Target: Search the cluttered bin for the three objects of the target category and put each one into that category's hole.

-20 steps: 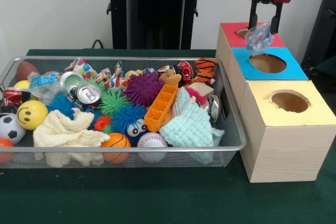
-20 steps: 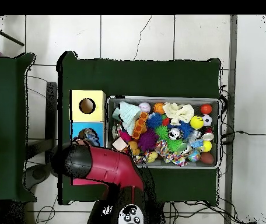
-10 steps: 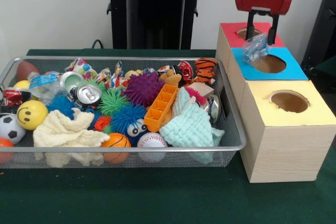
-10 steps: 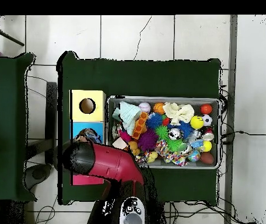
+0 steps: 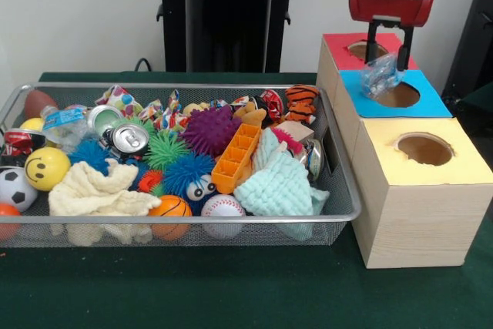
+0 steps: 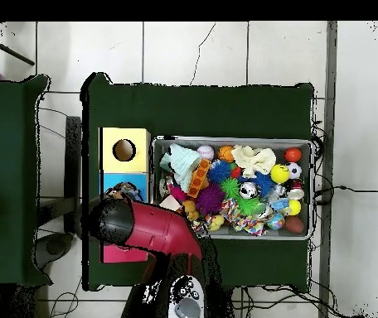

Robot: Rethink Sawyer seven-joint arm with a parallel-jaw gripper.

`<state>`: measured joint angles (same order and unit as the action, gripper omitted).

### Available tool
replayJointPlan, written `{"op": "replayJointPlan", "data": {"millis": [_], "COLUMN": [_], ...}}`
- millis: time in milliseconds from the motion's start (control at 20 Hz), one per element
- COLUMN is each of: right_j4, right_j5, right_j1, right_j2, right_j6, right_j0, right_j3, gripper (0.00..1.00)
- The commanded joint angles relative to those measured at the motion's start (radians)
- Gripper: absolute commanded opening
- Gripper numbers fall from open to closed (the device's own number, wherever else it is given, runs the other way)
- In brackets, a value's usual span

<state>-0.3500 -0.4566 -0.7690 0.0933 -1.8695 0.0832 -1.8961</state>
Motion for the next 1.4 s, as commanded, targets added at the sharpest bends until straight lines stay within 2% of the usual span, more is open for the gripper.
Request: {"op": "replayJointPlan", "data": {"millis": [50,300,550,850,1100,1400], "right_j4": [-0.042,-0.061,-0.087,-0.086,-0.077,-0.087], "right_j5": [0.092,0.124,0.148,0.282,0.347,0.308], "right_j1": [0.099,0.132,0.192,0.289,0.337,0.335], "right_j2": [-0.033,-0.035,-0.02,-0.05,-0.063,-0.046], "right_j6": [-0.24,-0.248,-0.267,-0.228,-0.212,-0.208], "right_j0": [-0.016,-0.005,0.025,0.003,-0.012,0.001], "right_j3": [0.018,0.041,0.099,0.139,0.158,0.167], "gripper": [0.0,0.0,0.0,0.0,0.0,0.0]}}
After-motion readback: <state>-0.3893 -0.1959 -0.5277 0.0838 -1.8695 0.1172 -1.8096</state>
